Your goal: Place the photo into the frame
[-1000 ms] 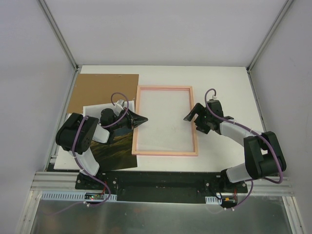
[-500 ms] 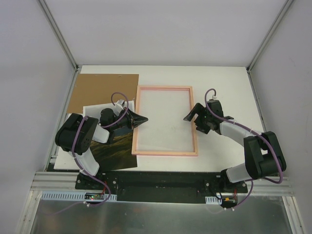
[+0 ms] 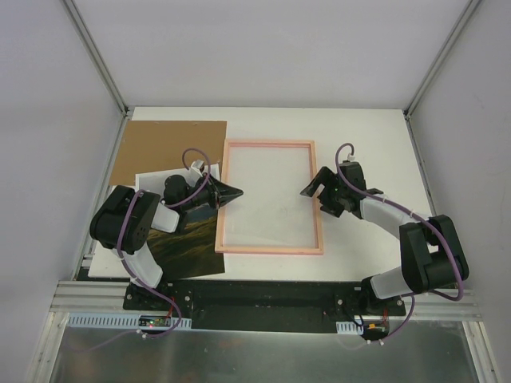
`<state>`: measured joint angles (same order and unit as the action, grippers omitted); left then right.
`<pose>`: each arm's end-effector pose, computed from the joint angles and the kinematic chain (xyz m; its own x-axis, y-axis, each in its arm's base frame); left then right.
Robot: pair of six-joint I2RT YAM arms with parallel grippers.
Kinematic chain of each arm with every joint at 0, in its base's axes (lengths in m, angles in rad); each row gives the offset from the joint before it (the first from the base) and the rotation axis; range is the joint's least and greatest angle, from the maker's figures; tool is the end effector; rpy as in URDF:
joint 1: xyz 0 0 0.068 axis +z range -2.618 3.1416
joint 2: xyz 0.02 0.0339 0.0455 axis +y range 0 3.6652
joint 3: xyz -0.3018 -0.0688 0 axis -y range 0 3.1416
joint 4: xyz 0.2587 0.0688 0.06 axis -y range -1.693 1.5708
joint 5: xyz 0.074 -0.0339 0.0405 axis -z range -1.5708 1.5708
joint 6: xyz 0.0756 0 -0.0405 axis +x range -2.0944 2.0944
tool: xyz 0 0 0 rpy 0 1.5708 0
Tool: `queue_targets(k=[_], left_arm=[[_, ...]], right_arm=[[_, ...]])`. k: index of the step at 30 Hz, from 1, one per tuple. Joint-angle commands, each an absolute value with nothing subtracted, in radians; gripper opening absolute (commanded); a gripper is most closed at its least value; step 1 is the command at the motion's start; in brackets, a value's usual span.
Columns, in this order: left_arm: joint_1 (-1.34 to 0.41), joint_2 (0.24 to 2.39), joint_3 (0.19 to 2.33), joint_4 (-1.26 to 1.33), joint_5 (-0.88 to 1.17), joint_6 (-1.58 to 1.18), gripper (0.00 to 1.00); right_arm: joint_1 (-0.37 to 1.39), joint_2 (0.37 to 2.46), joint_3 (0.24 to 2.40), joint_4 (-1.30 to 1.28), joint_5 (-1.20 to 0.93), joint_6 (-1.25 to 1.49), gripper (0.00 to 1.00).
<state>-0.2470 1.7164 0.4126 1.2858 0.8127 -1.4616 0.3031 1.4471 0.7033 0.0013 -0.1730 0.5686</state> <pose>0.2929 -0.1305 0.1761 -0.8688 -0.4858 -0.0960 0.0777 0.0577 -0.9953 0.3045 0.1089 0.1816 -0.7673 0.3158 -0.5582 -0.0023 0.8690 0.4948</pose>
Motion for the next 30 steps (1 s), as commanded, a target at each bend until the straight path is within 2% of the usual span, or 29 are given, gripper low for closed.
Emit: queue_targets(k=[1,30], left_arm=[[-0.247,1.680,0.442,1.681,0.856,-1.485,0.00],[-0.245,1.689,0.457,1.681,0.813,-1.517,0.00]], right_arm=[[0.311,1.437,0.759,0.040,-0.218,0.594,0.96],[0.311,1.428,0.769,0.037,-0.222,0.607,0.96]])
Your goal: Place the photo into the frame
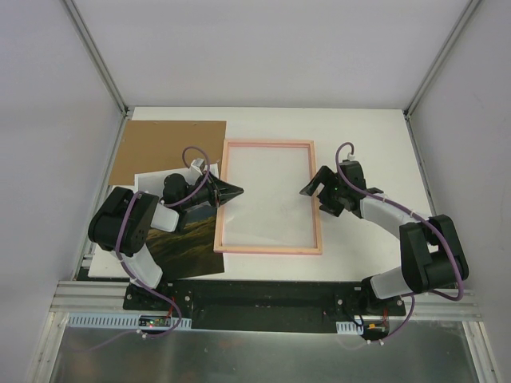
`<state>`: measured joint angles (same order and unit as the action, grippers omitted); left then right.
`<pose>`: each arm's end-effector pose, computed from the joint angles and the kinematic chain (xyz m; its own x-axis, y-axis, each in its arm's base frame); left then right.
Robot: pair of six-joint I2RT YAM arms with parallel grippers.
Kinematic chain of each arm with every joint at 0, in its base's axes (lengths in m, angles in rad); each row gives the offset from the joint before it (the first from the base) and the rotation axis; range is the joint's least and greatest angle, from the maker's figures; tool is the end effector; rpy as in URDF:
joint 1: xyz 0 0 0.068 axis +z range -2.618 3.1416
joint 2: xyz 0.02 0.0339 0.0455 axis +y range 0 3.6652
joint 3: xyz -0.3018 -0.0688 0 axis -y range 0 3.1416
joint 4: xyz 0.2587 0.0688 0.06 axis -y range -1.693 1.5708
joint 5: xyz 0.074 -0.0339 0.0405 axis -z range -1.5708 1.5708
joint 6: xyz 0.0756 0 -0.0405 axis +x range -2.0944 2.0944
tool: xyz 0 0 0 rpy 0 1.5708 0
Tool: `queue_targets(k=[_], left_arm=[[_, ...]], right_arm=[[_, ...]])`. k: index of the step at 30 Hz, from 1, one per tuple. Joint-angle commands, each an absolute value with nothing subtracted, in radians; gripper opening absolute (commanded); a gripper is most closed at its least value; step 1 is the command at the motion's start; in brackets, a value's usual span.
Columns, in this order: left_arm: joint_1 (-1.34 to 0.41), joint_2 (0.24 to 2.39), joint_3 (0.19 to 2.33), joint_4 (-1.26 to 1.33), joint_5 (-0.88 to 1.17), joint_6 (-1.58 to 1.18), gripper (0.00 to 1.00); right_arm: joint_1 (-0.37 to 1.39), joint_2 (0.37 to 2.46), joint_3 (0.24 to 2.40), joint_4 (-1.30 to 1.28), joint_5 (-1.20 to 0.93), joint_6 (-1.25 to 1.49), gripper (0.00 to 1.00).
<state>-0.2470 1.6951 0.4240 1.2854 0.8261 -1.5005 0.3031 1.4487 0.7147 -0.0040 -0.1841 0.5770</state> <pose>0.2932 -0.1312 0.1853 -0.8755 -0.4765 -0.0807 0.0755 0.0300 -0.9967 0.3063 0.1103 0.1845 -0.7688 0.3215 -0.5529 -0.0040 0.8621 0.5068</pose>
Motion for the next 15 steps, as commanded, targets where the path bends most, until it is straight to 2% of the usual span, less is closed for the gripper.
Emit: queue_targets(k=[1,15], left_arm=[[-0.245,1.690,0.459,1.681,0.807,-1.519,0.00],[-0.245,1.730,0.486,1.681,0.824,-1.513,0.00]], right_arm=[[0.311,1.428,0.772,0.034,-0.224,0.609,0.96],[0.311,1.443,0.781,0.032,-0.230,0.612,0.96]])
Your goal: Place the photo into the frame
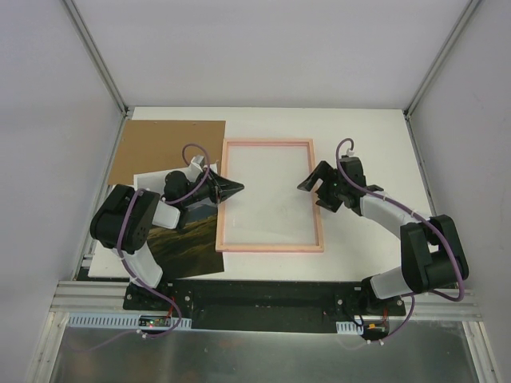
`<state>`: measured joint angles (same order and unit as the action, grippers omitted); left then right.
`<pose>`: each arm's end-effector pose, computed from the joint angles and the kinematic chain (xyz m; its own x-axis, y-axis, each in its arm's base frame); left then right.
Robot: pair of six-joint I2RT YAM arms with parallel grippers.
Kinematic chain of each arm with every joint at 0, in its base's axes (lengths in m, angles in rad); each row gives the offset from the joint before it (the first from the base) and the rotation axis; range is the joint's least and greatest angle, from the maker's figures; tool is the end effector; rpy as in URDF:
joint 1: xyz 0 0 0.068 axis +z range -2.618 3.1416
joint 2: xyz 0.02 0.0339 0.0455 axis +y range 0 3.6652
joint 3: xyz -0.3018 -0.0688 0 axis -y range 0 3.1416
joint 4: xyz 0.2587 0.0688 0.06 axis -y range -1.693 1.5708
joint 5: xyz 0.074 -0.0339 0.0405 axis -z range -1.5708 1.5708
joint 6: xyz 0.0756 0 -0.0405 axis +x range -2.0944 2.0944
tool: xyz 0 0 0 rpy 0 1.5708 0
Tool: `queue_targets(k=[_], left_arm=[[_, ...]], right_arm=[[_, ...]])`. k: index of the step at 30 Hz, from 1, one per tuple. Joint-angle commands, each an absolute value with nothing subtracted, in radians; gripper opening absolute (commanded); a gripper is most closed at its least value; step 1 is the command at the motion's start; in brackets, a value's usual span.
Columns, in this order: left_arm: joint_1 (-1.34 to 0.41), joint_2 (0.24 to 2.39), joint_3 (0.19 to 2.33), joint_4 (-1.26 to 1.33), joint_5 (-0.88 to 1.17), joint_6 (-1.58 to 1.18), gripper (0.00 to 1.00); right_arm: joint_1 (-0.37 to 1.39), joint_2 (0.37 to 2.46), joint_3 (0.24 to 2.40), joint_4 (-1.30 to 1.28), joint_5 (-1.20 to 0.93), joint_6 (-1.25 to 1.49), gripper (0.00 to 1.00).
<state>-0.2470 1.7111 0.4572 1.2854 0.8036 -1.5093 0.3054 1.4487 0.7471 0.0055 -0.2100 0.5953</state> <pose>0.3030 -0.1325 0.1892 -0.8639 -0.4967 -0.0841 0.0838 0.0229 -0.9962 0.3129 0.1152 0.1970 -0.7568 0.3365 -0.5604 -0.0269 0.8406 0.5410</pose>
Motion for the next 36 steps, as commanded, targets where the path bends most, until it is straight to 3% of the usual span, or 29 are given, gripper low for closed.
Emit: queue_targets(k=[1,20,36], left_arm=[[-0.245,1.735,0.485,1.681,0.831,-1.506,0.00],[-0.239,1.821,0.497,1.681,0.943,-1.414,0.00],[-0.235,1.865,0.535,1.678,1.055,-1.362,0.00]], right_arm=[[0.311,1.443,0.781,0.032,-0.232,0.611,0.96],[0.295,1.370,0.825,-0.138,-0.063,0.488,0.96],[0.227,1.473,0.779,-0.006,-0.170,0.448,0.96]])
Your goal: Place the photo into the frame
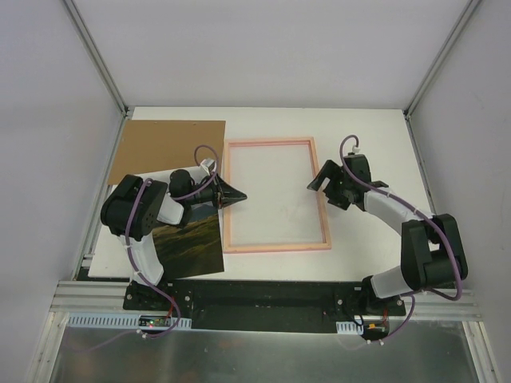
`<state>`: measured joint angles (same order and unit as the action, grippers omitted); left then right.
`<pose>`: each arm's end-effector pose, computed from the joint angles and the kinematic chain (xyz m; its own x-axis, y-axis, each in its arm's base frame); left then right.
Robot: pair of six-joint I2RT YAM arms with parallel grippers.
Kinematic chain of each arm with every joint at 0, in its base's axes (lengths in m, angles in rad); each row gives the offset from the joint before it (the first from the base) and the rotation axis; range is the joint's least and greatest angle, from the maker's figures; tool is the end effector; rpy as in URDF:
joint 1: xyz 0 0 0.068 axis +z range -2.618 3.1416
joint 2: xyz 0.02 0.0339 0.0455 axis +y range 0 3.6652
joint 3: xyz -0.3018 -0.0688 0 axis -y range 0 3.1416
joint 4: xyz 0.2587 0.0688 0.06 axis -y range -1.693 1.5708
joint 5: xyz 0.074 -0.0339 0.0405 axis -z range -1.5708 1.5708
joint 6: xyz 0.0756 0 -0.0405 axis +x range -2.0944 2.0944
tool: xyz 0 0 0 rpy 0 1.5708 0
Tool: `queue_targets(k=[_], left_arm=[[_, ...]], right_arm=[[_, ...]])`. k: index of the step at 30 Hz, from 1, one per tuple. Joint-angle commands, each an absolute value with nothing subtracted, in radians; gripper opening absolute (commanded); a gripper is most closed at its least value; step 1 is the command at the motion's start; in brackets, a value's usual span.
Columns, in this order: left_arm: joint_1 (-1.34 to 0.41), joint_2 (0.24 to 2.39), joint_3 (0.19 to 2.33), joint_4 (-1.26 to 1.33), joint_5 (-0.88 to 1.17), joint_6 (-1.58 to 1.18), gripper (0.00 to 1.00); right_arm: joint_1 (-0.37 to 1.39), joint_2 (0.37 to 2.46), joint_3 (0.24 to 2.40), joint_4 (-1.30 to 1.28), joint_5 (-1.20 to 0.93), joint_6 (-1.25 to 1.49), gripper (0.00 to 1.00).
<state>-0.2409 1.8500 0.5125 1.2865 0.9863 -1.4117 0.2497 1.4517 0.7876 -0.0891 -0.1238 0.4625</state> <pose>0.3121 -0.1416 0.1599 -0.9365 -0.3309 -0.1162 0.1001 0.0654 -0.9928 0.3209 0.0915 0.1990 -0.7415 0.2678 -0.6152 -0.0019 0.9160 0.4011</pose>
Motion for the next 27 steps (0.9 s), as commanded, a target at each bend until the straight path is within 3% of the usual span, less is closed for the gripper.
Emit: queue_targets(k=[1,16,27], left_arm=[[-0.235,1.870,0.535,1.677,1.060,-1.356,0.00],[-0.235,1.871,0.551,1.579,1.144,-1.214,0.00],[-0.233,1.756,0.632,1.056,1.132,-0.853,0.00]], right_arm=[[0.224,1.477,0.776,-0.006,-0.181,0.451,0.96],[0.206,1.537,0.764,0.094,-0.239,0.437,0.96],[0.201,1.542,0.773,0.100,-0.259,0.433,0.96]])
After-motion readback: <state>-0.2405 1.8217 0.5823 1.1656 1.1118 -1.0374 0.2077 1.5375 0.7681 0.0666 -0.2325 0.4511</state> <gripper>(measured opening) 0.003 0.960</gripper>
